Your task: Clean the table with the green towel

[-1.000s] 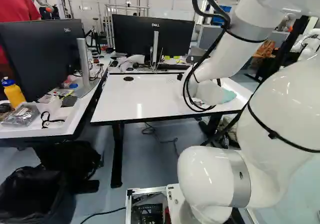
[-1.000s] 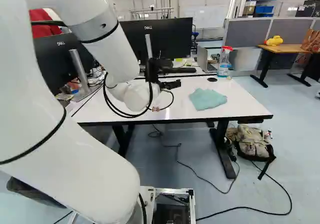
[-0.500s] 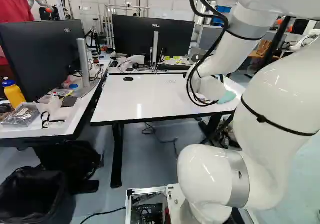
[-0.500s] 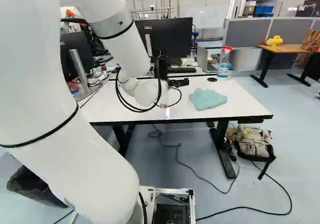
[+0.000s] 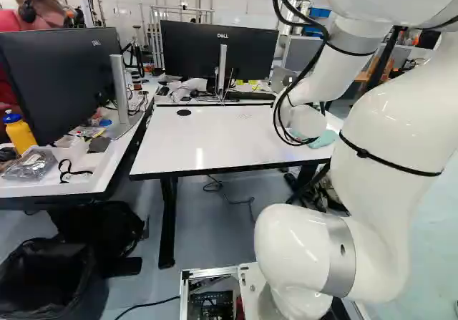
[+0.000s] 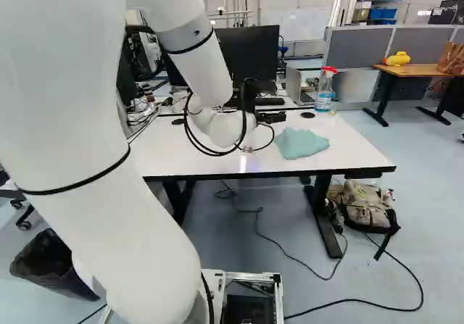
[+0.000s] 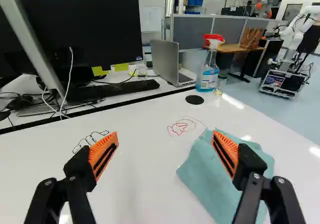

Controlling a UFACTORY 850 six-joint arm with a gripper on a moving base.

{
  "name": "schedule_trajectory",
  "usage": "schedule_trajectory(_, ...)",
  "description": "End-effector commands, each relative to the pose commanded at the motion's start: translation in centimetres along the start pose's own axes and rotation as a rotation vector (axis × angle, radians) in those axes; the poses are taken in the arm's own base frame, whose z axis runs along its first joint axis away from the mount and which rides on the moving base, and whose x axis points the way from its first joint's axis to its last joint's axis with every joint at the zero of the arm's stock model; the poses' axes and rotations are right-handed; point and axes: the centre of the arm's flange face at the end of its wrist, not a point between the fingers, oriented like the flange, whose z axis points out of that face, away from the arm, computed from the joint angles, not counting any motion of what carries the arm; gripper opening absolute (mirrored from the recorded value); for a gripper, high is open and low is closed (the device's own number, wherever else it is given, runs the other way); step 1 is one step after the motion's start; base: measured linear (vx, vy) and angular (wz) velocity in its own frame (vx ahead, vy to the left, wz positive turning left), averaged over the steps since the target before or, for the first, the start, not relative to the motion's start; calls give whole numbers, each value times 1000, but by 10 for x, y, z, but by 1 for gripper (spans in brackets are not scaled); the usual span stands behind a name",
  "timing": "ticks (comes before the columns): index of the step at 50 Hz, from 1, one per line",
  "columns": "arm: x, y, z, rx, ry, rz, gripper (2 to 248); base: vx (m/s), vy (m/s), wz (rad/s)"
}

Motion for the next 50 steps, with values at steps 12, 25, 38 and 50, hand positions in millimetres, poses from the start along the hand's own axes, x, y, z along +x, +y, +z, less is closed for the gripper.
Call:
schedule_trajectory(12, 4, 14, 18, -29, 3, 7, 247, 0, 0, 0)
schedule_trajectory(25, 6, 30, 34, -60, 4, 14, 247, 0, 0, 0)
schedule_trajectory(38, 5, 47, 50, -90, -31, 23, 247, 0, 0, 0)
schedule_trajectory(50, 2, 63, 62, -117, -83, 33, 247, 0, 0, 0)
